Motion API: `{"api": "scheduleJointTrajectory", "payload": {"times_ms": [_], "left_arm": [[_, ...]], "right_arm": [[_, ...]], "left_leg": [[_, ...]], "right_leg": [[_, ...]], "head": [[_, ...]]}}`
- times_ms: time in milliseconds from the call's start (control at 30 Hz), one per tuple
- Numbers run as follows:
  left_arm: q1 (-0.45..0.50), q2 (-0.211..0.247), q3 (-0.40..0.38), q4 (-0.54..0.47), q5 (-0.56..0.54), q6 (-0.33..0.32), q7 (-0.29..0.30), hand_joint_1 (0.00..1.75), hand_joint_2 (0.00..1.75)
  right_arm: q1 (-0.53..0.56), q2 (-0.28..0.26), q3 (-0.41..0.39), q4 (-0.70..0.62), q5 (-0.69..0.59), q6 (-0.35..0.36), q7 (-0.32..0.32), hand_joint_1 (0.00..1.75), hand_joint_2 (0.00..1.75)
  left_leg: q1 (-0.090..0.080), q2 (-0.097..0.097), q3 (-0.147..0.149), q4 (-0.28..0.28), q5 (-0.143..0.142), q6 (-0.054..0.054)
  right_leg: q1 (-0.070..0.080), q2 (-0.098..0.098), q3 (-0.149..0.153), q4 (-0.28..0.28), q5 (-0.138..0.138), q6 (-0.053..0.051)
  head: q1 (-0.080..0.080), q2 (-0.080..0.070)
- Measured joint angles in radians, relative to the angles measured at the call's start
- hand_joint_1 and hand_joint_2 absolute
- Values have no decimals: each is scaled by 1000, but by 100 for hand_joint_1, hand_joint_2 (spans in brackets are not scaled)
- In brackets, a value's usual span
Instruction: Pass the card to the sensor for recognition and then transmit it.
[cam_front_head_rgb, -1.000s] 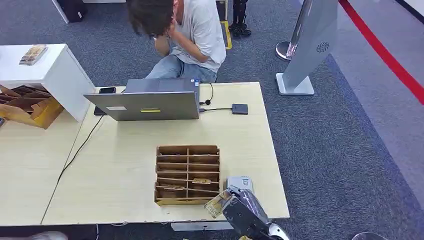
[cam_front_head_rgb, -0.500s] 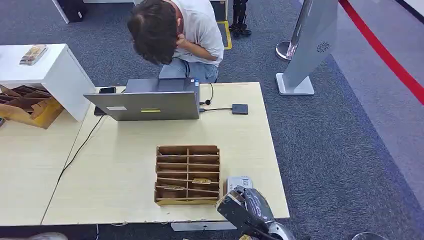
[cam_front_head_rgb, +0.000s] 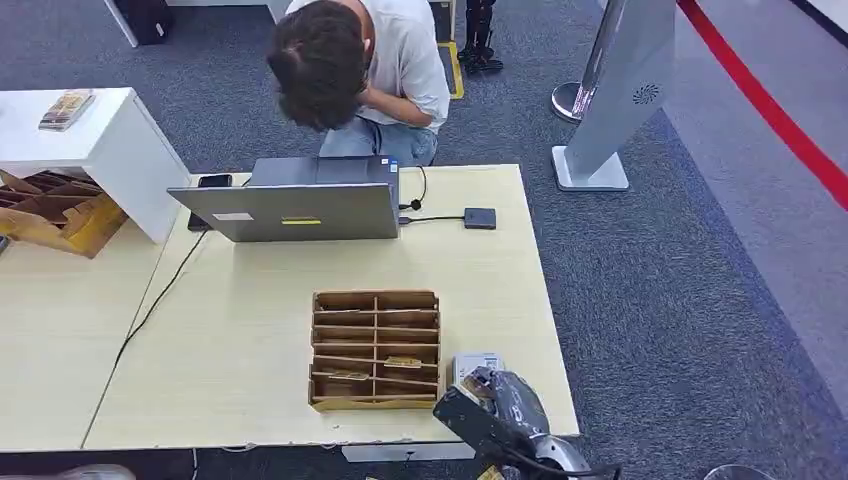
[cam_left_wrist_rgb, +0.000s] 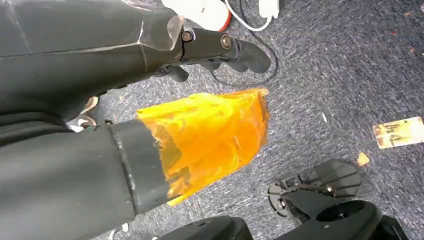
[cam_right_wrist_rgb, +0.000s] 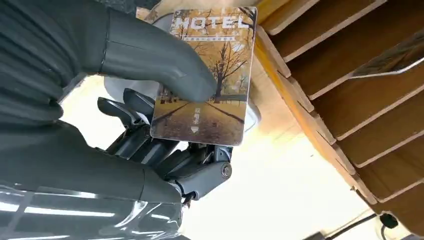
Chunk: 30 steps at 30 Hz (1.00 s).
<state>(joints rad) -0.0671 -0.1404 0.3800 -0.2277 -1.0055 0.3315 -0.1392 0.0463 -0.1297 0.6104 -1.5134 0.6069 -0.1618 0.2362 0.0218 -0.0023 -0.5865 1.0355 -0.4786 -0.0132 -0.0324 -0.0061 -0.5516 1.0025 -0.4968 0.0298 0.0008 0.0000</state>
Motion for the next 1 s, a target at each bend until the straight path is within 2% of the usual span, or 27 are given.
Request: {"api": "scheduleJointTrajectory", "payload": {"times_ms": [400,1000], "left_arm": [[0,0,3,0,-3,-1,0,0,0],[0,0,16,0,-9,-9,2,0,0]], "right_arm": [[-23,28,-23,26,32,19,1,175,175],[-32,37,-72,32,110,99,35,175,175]], "left_leg": [[0,0,0,0,0,0],[0,0,0,0,0,0]], "right_leg": [[0,0,0,0,0,0],[0,0,0,0,0,0]], "head": [[0,0],[0,0]]}}
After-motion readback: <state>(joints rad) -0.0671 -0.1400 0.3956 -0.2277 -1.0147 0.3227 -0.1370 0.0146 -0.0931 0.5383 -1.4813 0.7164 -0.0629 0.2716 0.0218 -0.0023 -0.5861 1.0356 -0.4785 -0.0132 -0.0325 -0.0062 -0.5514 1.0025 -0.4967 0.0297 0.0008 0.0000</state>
